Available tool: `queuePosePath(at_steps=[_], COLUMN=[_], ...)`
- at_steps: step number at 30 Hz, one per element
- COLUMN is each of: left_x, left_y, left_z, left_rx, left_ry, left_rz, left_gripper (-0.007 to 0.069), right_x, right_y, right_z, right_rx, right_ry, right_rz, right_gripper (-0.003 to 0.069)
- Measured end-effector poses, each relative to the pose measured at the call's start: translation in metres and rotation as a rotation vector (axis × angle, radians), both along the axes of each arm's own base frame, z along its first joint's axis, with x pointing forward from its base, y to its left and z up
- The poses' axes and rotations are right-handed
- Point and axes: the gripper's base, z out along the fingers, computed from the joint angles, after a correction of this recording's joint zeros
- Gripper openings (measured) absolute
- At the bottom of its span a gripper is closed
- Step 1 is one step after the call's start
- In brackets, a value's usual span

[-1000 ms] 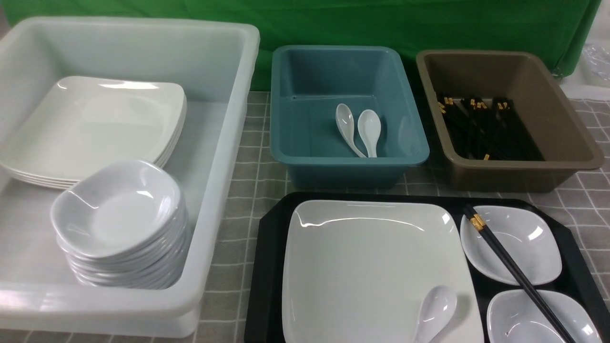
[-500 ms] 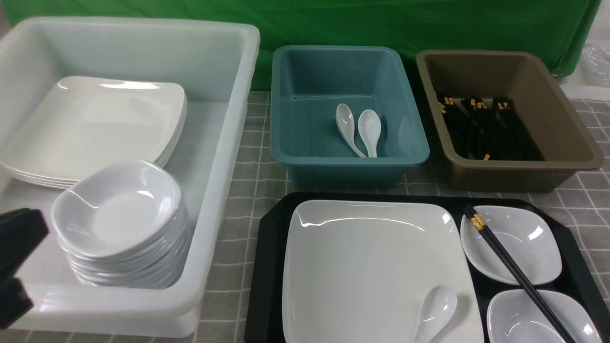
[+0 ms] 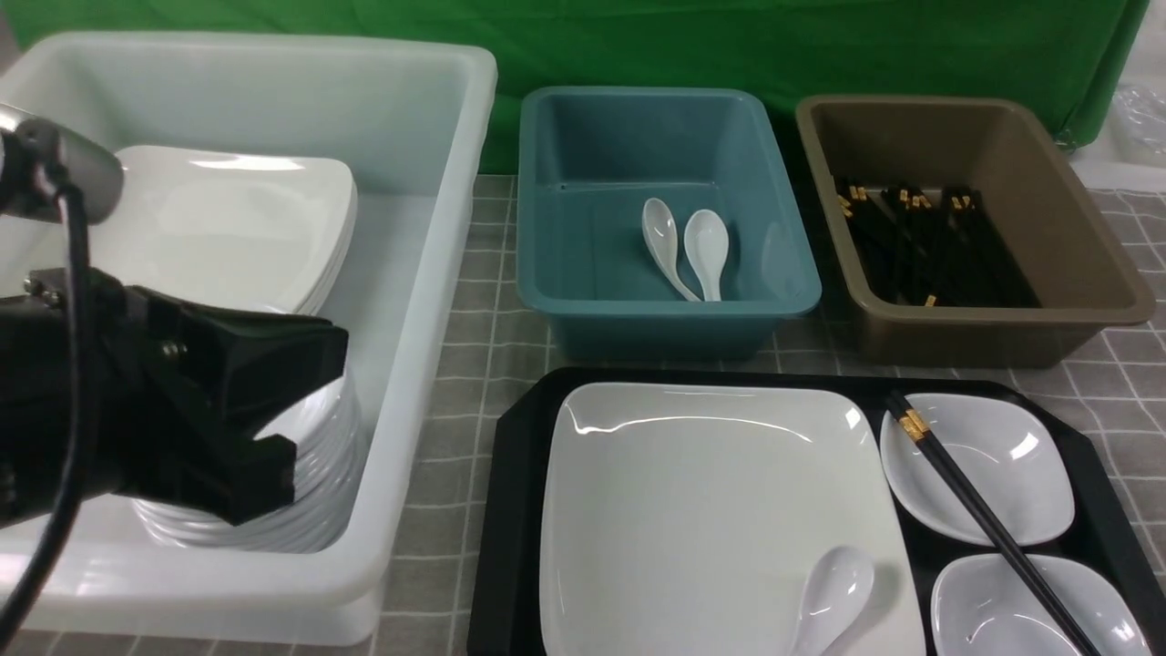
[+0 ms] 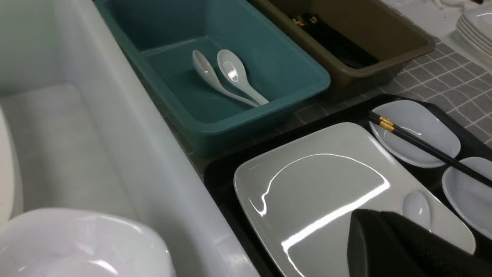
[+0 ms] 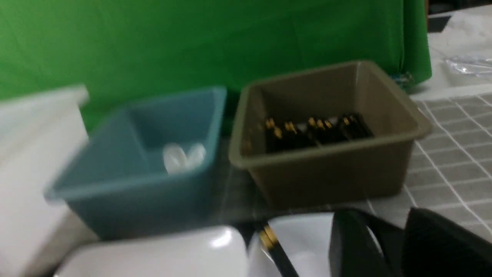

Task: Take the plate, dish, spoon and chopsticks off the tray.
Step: Use the right arm to grab a pair of chopsticks from the plate

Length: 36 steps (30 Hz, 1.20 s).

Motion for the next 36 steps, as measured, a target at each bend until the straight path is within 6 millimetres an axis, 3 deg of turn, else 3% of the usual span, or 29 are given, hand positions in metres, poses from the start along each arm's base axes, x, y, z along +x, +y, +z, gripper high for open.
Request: queuePosePath(at_steps=[4, 8, 11, 13, 18, 21, 22, 23, 25, 31, 36], left_x=[0.000, -0.001, -0.004, -0.007, -0.022, -0.031, -0.032, -0.039, -0.046, -0.062, -0.063], left_y=[0.000, -0.002, -0.008, -0.011, -0.009, -0.005, -0.004, 0.000, 0.005, 0.013, 0.013], left_z=[0.000, 0.001, 0.002, 0.002, 0.007, 0.012, 0.013, 0.018, 0.022, 0.026, 0.026], left_rx=[0.001, 0.029, 0.067, 0.079, 0.082, 0.072, 0.071, 0.055, 0.042, 0.027, 0.030], left_ry=[-0.006, -0.032, -0.077, -0.093, -0.120, -0.153, -0.156, -0.190, -0.220, -0.253, -0.253], left_rz=[-0.003, -0.028, -0.100, -0.136, -0.192, -0.197, -0.197, -0.195, -0.194, -0.207, -0.209], left_gripper=[0.0009, 0.0009, 0.0009, 0.0009, 0.0009, 0.0009, 0.0009, 0.0009, 0.0009, 0.0009, 0.0009], right_x=[0.000, 0.004, 0.018, 0.040, 0.094, 0.130, 0.132, 0.153, 0.174, 0.228, 0.244], right_y=[0.000, 0.003, 0.011, 0.023, 0.048, 0.057, 0.057, 0.059, 0.059, 0.053, 0.057], right_z=[0.008, 0.024, 0.054, 0.074, 0.086, 0.078, 0.077, 0.065, 0.050, 0.013, -0.002], right_rx=[0.133, 0.118, -0.082, -0.243, -0.474, -0.577, -0.578, -0.619, -0.636, -0.580, -0.543], right_ry=[-0.075, 0.134, 0.368, 0.581, 0.912, 1.036, 1.043, 1.108, 1.160, 1.271, 1.285], right_rz=[0.009, 0.037, 0.128, 0.227, 0.344, 0.365, 0.364, 0.378, 0.391, 0.374, 0.377], right_gripper=[0.0235, 0.0171, 0.0124, 0.0124, 0.0198, 0.0297, 0.0304, 0.0356, 0.0386, 0.0402, 0.0403])
